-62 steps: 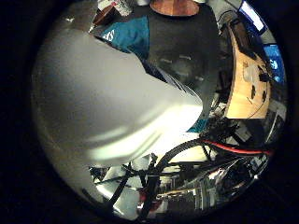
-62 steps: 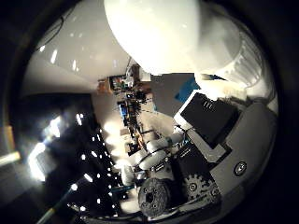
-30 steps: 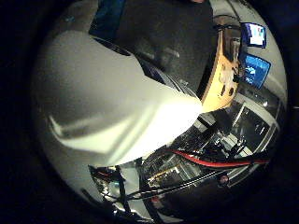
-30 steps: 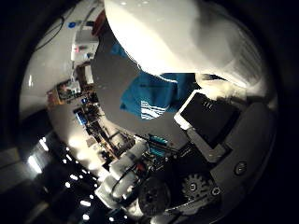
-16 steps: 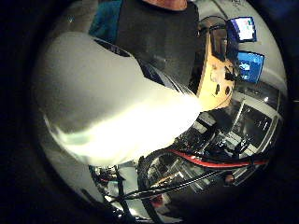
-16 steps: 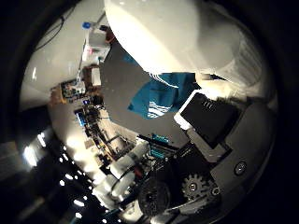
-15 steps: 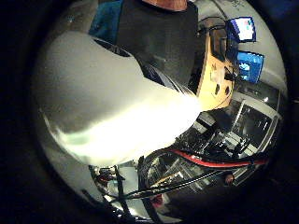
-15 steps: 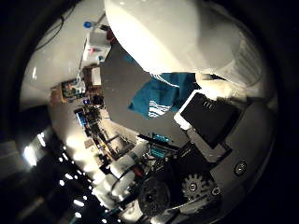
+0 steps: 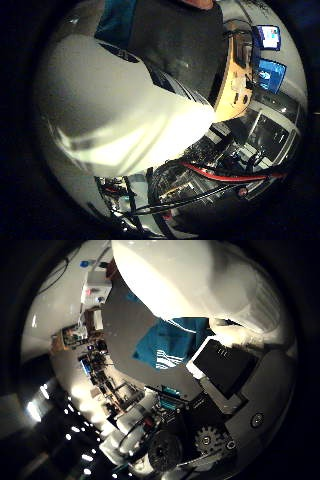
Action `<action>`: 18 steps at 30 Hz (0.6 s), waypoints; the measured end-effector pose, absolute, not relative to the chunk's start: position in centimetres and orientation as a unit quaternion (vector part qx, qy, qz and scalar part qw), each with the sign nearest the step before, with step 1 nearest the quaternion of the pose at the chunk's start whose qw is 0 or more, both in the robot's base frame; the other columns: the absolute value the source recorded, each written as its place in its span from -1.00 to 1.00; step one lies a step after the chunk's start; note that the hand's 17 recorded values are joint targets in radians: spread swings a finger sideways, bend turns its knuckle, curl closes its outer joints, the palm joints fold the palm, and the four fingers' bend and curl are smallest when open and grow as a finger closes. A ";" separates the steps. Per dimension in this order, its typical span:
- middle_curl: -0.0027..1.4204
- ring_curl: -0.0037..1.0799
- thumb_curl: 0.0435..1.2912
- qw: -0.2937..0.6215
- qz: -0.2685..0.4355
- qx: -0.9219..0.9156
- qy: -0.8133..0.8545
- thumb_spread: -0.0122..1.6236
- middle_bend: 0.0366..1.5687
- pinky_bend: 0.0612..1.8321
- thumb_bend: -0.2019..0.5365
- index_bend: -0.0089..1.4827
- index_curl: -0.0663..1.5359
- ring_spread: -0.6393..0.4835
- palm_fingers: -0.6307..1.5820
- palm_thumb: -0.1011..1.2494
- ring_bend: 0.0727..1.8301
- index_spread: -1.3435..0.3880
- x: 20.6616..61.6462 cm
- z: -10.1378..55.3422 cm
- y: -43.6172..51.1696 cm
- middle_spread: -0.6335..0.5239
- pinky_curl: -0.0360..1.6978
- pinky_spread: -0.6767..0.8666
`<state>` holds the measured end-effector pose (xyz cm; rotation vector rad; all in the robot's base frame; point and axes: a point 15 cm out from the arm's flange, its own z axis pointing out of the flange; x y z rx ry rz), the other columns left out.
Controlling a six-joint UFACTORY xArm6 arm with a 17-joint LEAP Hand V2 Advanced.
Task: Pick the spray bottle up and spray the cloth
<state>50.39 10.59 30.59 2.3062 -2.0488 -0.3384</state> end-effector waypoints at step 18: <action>-0.01 0.27 0.57 -0.258 -0.125 0.762 -0.581 -0.42 0.77 0.04 -0.50 0.48 0.26 -0.20 0.60 0.71 0.58 0.24 50.1 46.3 22.3 -0.11 0.73 -0.38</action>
